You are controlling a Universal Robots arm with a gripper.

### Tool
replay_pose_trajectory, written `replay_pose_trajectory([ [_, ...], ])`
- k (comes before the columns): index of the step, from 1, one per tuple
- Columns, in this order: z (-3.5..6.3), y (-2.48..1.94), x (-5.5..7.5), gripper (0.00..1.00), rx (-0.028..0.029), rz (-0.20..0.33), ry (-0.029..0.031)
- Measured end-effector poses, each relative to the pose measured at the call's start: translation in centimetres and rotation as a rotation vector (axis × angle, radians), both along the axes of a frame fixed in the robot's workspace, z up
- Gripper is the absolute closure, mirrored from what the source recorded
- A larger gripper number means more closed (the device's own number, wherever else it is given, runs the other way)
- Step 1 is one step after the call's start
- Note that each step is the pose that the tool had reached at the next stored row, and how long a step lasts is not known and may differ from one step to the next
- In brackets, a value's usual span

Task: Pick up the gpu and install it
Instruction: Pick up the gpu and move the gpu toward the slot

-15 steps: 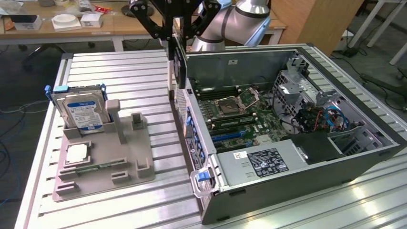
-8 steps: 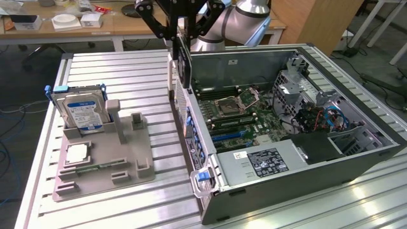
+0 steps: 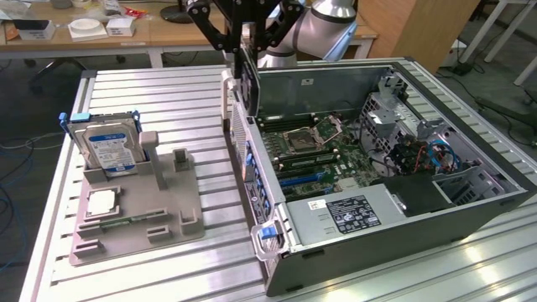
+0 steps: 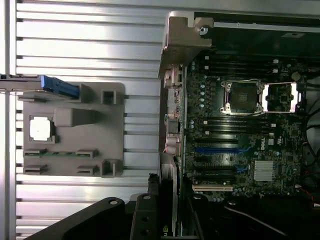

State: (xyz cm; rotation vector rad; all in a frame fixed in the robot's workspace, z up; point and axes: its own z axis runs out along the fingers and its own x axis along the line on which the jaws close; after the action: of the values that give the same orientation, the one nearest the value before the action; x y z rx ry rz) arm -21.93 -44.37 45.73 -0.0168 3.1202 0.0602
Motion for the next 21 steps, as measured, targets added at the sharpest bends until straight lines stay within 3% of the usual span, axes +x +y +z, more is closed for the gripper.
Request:
replay_pose_trajectory([
  [21,0.00,0.00,2.3,0.73,0.0000,0.002,0.0000],
])
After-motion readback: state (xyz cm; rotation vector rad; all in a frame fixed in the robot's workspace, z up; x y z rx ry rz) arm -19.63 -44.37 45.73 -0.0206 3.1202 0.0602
